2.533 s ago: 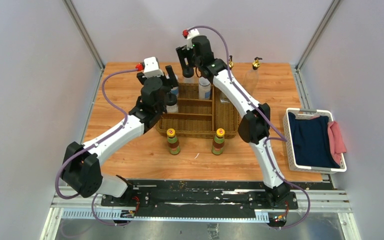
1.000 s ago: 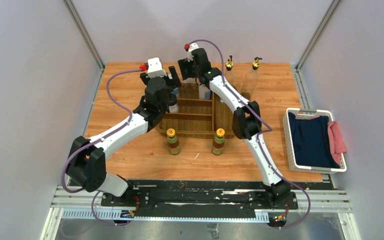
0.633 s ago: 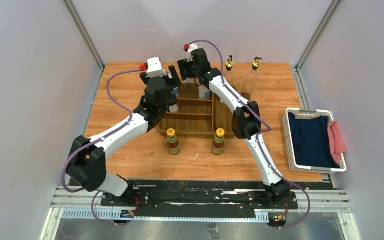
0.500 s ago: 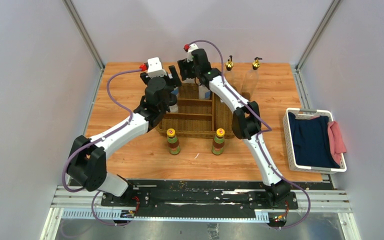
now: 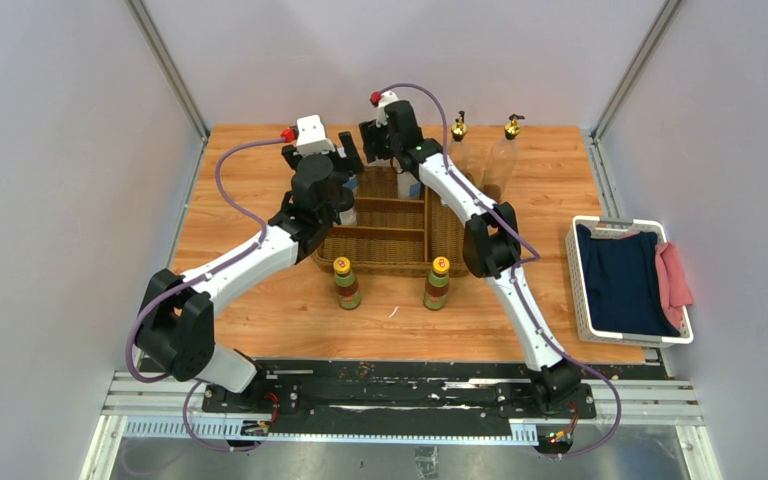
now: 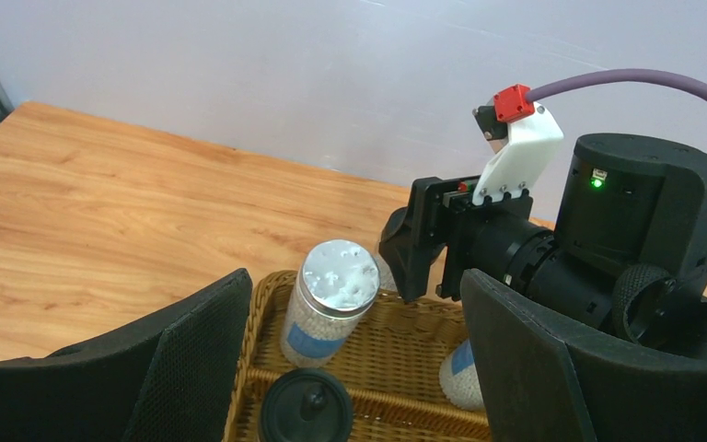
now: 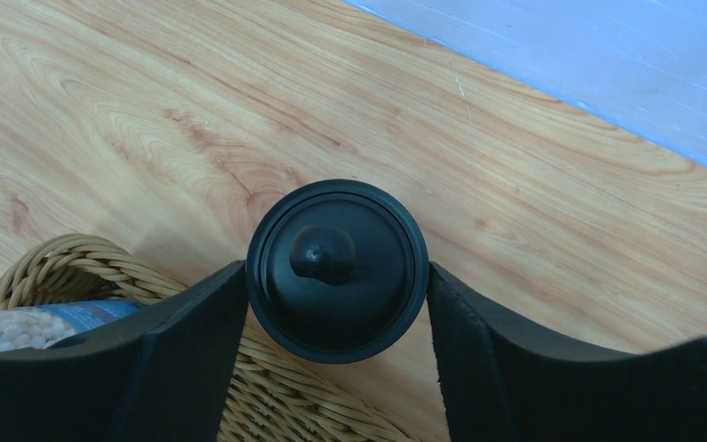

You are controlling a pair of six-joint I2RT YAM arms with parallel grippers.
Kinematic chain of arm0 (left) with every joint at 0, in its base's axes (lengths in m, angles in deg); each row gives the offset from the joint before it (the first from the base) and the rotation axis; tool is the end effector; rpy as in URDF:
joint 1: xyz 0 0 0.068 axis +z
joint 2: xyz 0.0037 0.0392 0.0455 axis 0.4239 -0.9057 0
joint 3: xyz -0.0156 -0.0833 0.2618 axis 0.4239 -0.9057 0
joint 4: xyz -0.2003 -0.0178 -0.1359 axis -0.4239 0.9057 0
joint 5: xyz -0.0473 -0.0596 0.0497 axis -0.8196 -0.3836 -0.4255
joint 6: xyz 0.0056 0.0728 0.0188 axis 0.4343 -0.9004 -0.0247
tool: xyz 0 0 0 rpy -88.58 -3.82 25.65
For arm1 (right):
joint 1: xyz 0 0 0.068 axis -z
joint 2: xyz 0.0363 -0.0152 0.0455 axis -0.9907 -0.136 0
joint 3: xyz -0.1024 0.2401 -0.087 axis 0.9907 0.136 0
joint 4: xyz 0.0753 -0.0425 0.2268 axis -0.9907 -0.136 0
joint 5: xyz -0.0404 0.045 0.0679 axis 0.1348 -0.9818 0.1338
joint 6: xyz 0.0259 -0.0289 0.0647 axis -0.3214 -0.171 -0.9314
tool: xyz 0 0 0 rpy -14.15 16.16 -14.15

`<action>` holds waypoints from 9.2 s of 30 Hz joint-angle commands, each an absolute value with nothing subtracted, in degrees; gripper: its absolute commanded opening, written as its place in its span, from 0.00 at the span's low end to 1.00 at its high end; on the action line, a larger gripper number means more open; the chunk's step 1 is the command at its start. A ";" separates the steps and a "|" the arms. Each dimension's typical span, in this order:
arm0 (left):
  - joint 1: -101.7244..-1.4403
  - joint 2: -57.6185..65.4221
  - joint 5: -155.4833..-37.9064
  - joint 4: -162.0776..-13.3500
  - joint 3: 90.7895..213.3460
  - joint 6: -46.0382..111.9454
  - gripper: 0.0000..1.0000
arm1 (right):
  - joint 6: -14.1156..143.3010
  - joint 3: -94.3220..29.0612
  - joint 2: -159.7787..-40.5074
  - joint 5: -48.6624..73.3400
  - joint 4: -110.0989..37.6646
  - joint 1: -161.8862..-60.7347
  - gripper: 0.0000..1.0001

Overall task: Organize the condiment bottles
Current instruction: Pick up the bottle from the center of the board, then place the bottle in the storage box, then pick up the bottle from the center of the board.

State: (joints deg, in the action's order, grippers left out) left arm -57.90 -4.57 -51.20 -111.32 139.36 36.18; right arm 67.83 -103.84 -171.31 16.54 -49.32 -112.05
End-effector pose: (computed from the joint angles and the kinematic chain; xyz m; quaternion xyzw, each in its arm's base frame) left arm 0.3113 -0.1550 0.3428 -0.1218 0.6901 -0.0694 0.7100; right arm 0.5316 0.3097 0.2311 -0.2021 0.7890 0.1902 0.5481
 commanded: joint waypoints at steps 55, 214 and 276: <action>-58.09 -1.49 -49.51 -113.41 138.78 34.36 0.85 | 75.69 -96.44 -151.27 14.15 -42.08 -113.31 0.00; -71.45 44.23 -66.70 -69.72 114.58 43.77 0.87 | 69.19 -14.81 -73.60 45.92 -51.44 -140.70 0.75; -84.27 41.71 -55.33 -94.56 104.02 31.71 0.00 | 64.59 -3.71 -65.97 49.85 -54.08 -145.38 0.74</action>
